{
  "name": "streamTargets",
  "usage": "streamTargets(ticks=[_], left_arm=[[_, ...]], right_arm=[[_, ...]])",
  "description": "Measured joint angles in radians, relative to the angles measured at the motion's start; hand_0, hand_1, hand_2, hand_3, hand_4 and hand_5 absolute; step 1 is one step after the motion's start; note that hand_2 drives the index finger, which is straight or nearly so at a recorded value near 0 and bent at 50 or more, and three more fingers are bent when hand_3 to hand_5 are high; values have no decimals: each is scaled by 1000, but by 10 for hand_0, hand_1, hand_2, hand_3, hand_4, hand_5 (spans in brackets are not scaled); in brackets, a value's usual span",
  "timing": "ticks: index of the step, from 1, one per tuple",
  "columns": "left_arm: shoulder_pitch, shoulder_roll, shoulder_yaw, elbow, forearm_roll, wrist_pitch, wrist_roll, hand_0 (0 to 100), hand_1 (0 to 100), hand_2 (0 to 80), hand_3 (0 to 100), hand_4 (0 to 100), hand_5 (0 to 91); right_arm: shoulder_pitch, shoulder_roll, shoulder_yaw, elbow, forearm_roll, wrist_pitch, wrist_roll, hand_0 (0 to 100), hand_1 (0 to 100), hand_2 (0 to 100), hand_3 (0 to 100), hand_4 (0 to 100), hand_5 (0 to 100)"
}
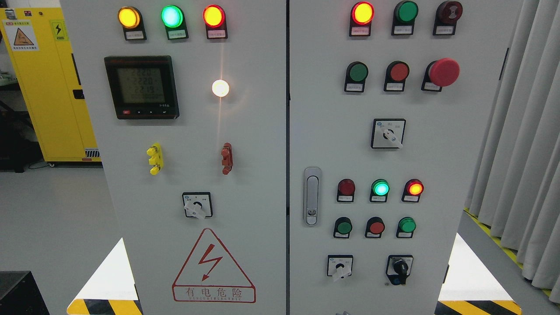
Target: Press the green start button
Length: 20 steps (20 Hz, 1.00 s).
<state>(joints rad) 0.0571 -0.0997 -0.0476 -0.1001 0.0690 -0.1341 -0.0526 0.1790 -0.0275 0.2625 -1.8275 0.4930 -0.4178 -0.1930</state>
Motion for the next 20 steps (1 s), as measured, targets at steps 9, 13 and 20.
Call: streamTargets(ticks=[9,13,20], left_arm=[[0,0,0,0,0,0,0,120,556,0,0,0,0],[0,0,0,0,0,0,0,120,556,0,0,0,0],[0,0,0,0,0,0,0,120,556,0,0,0,0]], right_arm=[[-146,15,-123,9,424,1,-33,418,901,0,840,922,924],[-216,19,-165,28,544,37,-44,412,903,0,828,913,935],[-285,23,-211,58,667,83,-55,568,937,5,810,892,974]])
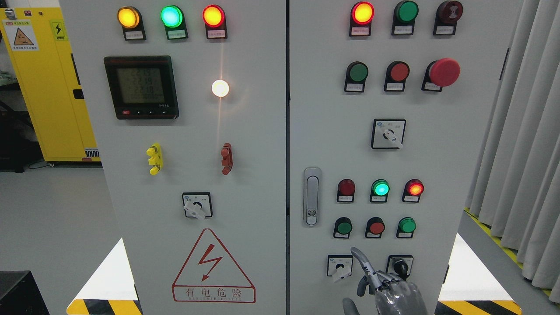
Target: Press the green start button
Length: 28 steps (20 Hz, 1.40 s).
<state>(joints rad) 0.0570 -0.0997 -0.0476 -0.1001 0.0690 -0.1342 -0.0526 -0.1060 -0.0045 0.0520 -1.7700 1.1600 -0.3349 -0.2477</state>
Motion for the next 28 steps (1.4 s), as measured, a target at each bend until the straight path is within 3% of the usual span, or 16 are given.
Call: streamTargets(ticks=[11,28], left_arm=[[0,0,0,0,0,0,0,120,556,0,0,0,0],[0,0,0,0,0,0,0,120,556,0,0,0,0]], right_arm=[[-67,3,-3,51,51,18,2,683,953,5,803,883,969],[-104,4,23,98,70,30,8,724,960,5,802,880,969]])
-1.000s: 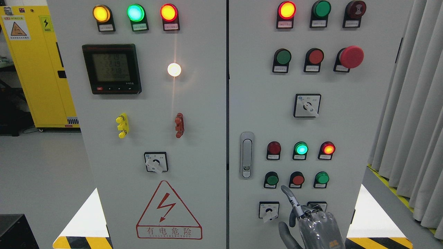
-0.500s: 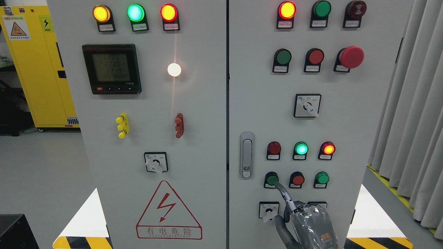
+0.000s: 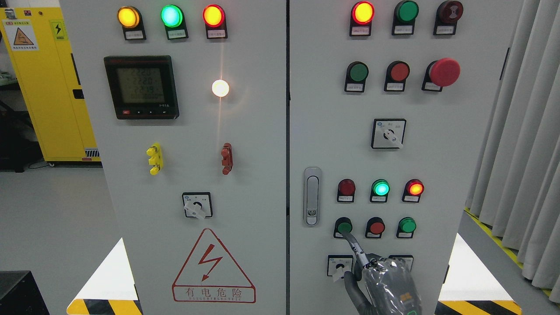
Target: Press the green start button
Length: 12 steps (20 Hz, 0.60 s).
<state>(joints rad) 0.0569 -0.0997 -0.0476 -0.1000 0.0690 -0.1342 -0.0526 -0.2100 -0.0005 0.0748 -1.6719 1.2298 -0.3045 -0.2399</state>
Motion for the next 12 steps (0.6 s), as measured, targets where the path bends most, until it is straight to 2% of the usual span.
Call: streamTargets(ticks=[12], left_arm=[[0,0,0,0,0,0,0,120,556,0,0,0,0]], right_arm=[[-15,0,2,25,-5,8,1,762,970,3,803,880,969]])
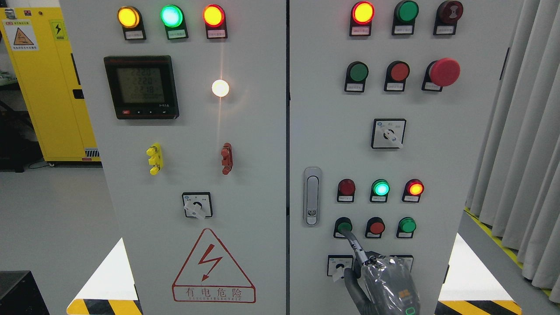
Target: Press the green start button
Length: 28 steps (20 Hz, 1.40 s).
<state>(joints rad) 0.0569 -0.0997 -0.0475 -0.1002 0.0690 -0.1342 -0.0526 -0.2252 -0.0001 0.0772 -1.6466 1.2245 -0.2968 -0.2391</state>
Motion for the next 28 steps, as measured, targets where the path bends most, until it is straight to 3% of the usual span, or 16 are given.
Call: streamTargets(ticks=[28], left_arm=[[0,0,0,0,0,0,0,120,556,0,0,0,0]], right_arm=[[-22,0,-7,43,-14,0,1,823,990,1,802,878,964]])
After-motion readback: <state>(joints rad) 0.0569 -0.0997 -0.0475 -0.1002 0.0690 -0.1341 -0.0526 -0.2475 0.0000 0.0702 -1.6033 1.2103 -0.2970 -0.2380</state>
